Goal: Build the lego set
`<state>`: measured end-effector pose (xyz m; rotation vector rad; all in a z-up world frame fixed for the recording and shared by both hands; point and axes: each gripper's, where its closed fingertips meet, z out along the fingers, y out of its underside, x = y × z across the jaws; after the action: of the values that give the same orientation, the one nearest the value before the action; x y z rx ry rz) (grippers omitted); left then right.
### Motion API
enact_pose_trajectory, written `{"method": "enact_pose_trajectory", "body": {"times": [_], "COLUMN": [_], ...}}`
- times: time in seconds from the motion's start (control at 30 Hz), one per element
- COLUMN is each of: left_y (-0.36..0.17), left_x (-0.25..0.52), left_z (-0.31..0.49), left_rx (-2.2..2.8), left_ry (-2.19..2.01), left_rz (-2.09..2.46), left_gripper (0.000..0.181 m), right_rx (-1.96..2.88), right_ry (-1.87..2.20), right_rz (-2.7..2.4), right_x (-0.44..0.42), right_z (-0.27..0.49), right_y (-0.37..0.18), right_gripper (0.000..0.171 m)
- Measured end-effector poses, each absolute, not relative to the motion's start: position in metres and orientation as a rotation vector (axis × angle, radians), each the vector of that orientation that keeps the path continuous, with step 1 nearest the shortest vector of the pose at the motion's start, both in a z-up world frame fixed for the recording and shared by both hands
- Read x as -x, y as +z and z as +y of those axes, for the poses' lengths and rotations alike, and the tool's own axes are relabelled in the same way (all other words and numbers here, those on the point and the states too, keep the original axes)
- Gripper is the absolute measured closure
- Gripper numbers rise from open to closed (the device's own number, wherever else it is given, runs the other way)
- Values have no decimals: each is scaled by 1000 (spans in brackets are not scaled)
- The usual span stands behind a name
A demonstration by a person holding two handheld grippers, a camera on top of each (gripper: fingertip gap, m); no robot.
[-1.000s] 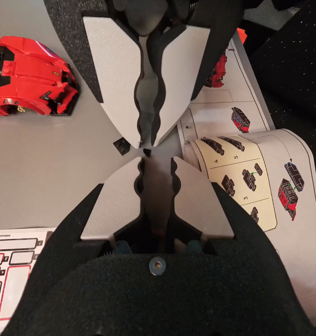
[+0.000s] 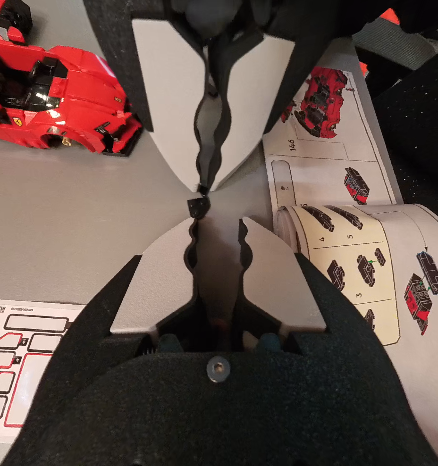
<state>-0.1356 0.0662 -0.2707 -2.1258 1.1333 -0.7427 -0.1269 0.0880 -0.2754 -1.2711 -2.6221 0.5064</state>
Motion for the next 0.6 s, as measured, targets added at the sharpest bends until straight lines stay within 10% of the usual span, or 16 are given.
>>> {"method": "enact_pose_trajectory", "body": {"times": [0.6], "left_y": [-269], "left_x": [141], "left_z": [60], "left_rx": [2107], "left_ry": [-738], "left_rz": [1156], "left_gripper": [153], "right_rx": [795], "right_ry": [567], "right_rz": [-2829], "right_x": [145], "right_z": [84], "right_y": [-271], "right_gripper": [164]}}
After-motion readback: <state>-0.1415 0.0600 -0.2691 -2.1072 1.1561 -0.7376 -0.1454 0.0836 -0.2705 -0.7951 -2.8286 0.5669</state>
